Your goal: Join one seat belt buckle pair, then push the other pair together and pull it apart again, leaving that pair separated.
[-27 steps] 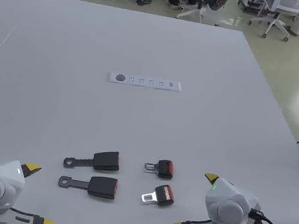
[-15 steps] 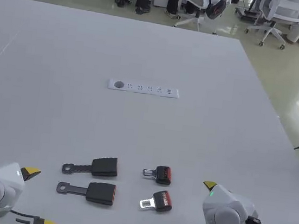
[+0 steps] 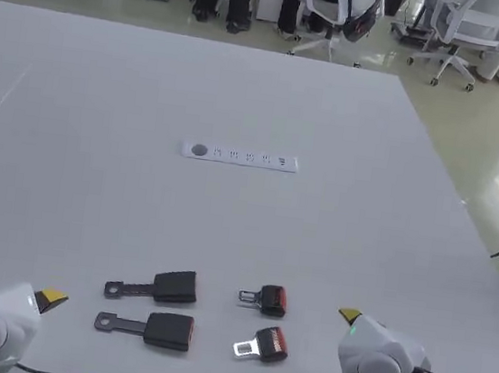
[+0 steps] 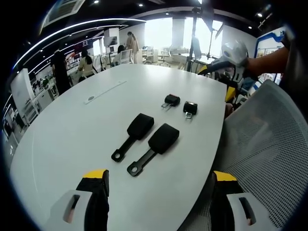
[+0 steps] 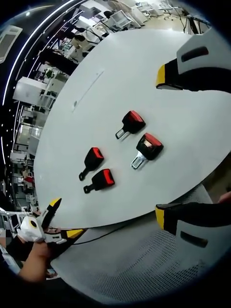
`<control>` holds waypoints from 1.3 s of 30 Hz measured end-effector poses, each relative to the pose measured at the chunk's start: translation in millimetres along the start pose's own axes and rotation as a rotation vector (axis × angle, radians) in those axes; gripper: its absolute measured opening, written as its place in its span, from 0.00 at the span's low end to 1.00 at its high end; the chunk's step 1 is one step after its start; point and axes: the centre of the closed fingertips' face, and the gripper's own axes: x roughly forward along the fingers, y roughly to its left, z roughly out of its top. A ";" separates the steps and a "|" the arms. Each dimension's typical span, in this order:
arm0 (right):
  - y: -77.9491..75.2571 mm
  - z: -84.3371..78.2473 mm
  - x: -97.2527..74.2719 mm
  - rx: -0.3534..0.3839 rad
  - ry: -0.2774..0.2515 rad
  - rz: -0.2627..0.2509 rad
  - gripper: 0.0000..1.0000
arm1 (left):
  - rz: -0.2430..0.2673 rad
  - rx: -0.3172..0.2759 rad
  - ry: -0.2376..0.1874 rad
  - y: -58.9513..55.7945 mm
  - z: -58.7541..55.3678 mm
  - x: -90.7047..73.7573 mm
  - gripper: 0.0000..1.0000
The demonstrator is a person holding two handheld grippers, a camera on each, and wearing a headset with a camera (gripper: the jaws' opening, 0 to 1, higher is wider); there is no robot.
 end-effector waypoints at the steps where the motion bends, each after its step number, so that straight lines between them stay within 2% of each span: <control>1: -0.1 0.0 -0.1 -0.002 0.000 -0.001 0.98 | -0.004 0.000 0.003 -0.5 -0.2 0.3 0.88; 13: -1.2 -1.3 -3.9 -0.009 0.015 0.006 0.98 | 0.003 0.010 0.012 8.7 -0.5 0.6 0.86; 18: -0.3 1.6 -4.2 -0.019 0.010 0.010 0.97 | 0.001 0.025 0.009 8.6 1.2 -0.6 0.87; 29: 2.4 0.0 -3.2 -0.019 0.019 0.016 0.96 | -0.009 0.030 0.025 5.2 -4.5 1.5 0.85; 39: 3.2 -0.3 -2.1 -0.030 0.014 0.022 0.93 | -0.014 0.037 0.029 3.2 -2.0 4.2 0.85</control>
